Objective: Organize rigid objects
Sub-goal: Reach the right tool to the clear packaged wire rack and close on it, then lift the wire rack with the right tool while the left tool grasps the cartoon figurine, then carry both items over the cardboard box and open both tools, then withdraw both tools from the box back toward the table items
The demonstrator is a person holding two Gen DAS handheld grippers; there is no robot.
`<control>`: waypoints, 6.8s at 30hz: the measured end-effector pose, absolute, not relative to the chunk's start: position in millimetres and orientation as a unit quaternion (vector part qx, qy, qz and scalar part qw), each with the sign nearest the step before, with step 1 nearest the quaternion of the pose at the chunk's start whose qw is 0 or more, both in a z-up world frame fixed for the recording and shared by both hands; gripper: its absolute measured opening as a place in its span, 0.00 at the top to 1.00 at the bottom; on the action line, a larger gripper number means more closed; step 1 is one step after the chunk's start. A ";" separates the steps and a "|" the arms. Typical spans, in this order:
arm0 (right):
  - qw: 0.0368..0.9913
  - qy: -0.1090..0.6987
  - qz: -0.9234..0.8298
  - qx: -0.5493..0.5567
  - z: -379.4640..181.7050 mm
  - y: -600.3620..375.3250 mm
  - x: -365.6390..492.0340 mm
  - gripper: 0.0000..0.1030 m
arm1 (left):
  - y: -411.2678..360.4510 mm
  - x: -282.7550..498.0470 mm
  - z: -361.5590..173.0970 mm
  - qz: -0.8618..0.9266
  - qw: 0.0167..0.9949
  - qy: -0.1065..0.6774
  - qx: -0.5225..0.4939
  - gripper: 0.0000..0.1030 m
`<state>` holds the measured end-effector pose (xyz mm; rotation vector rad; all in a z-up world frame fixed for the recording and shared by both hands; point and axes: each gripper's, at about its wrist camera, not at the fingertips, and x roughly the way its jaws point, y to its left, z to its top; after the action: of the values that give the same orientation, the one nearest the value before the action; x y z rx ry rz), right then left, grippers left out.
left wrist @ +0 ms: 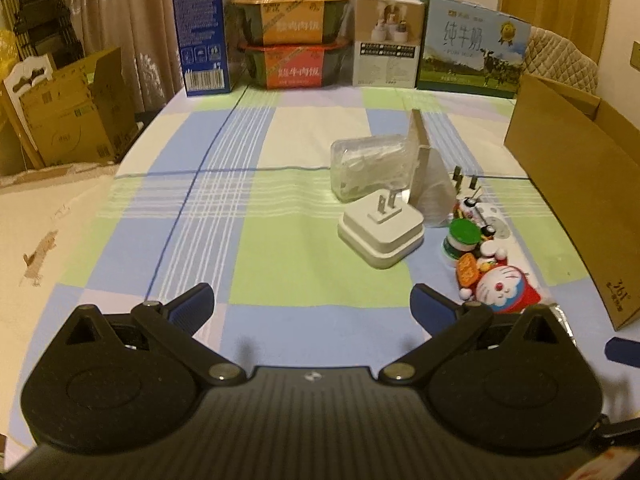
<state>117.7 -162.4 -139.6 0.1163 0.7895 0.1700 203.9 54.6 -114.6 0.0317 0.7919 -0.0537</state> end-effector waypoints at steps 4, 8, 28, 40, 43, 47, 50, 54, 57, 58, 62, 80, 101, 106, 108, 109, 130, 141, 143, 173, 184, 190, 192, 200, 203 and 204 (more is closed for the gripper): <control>0.913 0.393 0.082 0.066 -150.3 -161.7 126.7 0.11 | 59.5 207.4 -120.9 -0.026 0.920 0.392 0.011 0.00; 0.910 0.401 0.078 0.070 -158.1 -161.6 129.4 0.16 | 60.2 208.8 -122.6 -0.031 0.920 0.391 0.011 0.00; 0.912 0.398 0.066 0.071 -162.0 -162.4 133.2 0.48 | 43.6 206.6 -125.3 -0.074 0.918 0.389 0.023 0.00; 0.920 0.388 0.050 0.039 -153.9 -176.0 123.4 0.51 | 28.1 204.7 -128.7 -0.119 0.908 0.400 0.038 0.00; 0.919 0.390 0.041 0.035 -151.9 -185.5 118.6 0.51 | 18.8 203.0 -128.6 -0.140 0.907 0.396 0.039 0.00; 0.919 0.392 0.030 0.033 -149.5 -198.3 110.5 0.51 | 3.1 201.5 -129.5 -0.168 0.905 0.389 0.044 0.00; 0.919 0.392 0.023 0.033 -147.9 -206.4 105.8 0.51 | -7.9 200.9 -128.5 -0.185 0.905 0.379 0.046 0.00; 0.918 0.394 0.018 0.036 -146.7 -214.9 101.7 0.51 | -20.1 201.7 -129.0 -0.196 0.905 0.374 0.048 0.06; 0.918 0.394 0.015 0.038 -145.8 -220.1 98.5 0.51 | -29.1 203.9 -131.5 -0.204 0.902 0.376 0.055 0.08; 0.918 0.395 0.014 0.039 -145.7 -221.7 97.9 0.51 | -32.7 204.0 -132.4 -0.209 0.901 0.376 0.058 0.09; 0.918 0.395 0.012 0.045 -145.5 -226.4 96.3 0.51 | -45.0 203.4 -136.6 -0.224 0.897 0.376 0.068 0.13; 0.916 0.397 0.011 0.057 -147.2 -233.9 97.5 0.51 | -77.7 208.9 -147.9 -0.212 0.900 0.354 0.139 0.56; 0.922 0.383 0.028 0.049 -135.1 -226.0 93.2 0.51 | -59.3 190.2 -132.8 -0.209 0.898 0.368 0.117 0.61; 0.926 0.372 0.034 0.047 -122.0 -222.6 91.2 0.51 | -53.0 182.4 -123.4 -0.205 0.901 0.366 0.110 0.61; 0.928 0.368 0.036 0.047 -115.5 -222.9 89.9 0.51 | -50.4 179.9 -116.7 -0.199 0.904 0.361 0.110 0.61; 0.929 0.365 0.036 0.046 -111.9 -223.1 88.8 0.51 | -48.9 179.1 -112.9 -0.196 0.906 0.360 0.108 0.61; 0.959 0.278 -0.028 0.035 12.4 -328.8 92.7 0.51 | -156.4 178.9 47.9 -0.296 0.915 0.263 0.070 0.61; 0.944 0.319 -0.068 0.049 -17.8 -412.1 114.1 0.51 | -249.1 200.5 13.0 -0.357 0.883 0.298 0.068 0.61; 0.941 0.328 -0.064 0.054 -24.4 -415.2 120.4 0.51 | -254.1 203.9 3.7 -0.358 0.879 0.306 0.071 0.61; 0.931 0.354 -0.049 0.078 -51.6 -417.0 140.2 0.48 | -185.0 225.3 -10.8 -0.277 0.906 0.317 0.047 0.40; 0.948 0.307 -0.036 0.069 -19.0 -395.4 107.9 0.21 | -125.7 203.6 -9.9 -0.228 0.921 0.312 0.042 0.27; 0.956 0.286 0.000 0.063 -3.9 -353.0 68.1 0.21 | -87.6 184.7 -10.5 -0.198 0.926 0.319 0.034 0.22; 0.957 0.283 0.010 0.063 -1.5 -337.8 59.6 0.20 | -74.9 177.9 -11.9 -0.188 0.928 0.321 0.034 0.19; 0.952 0.295 0.055 0.062 -4.5 -282.6 41.1 0.20 | -25.8 150.2 -16.2 -0.141 0.936 0.320 0.040 0.10; 0.950 0.298 0.064 0.058 -9.2 -266.0 38.8 0.20 | -9.9 143.4 -18.2 -0.127 0.937 0.322 0.041 0.07; 0.950 0.300 0.066 0.057 -11.2 -262.3 38.4 0.20 | -4.7 143.0 -19.0 -0.122 0.938 0.322 0.040 0.06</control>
<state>38.4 -262.3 -11.2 0.1159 0.6093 0.1342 143.0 -4.7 -19.0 0.0823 0.6586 -0.2502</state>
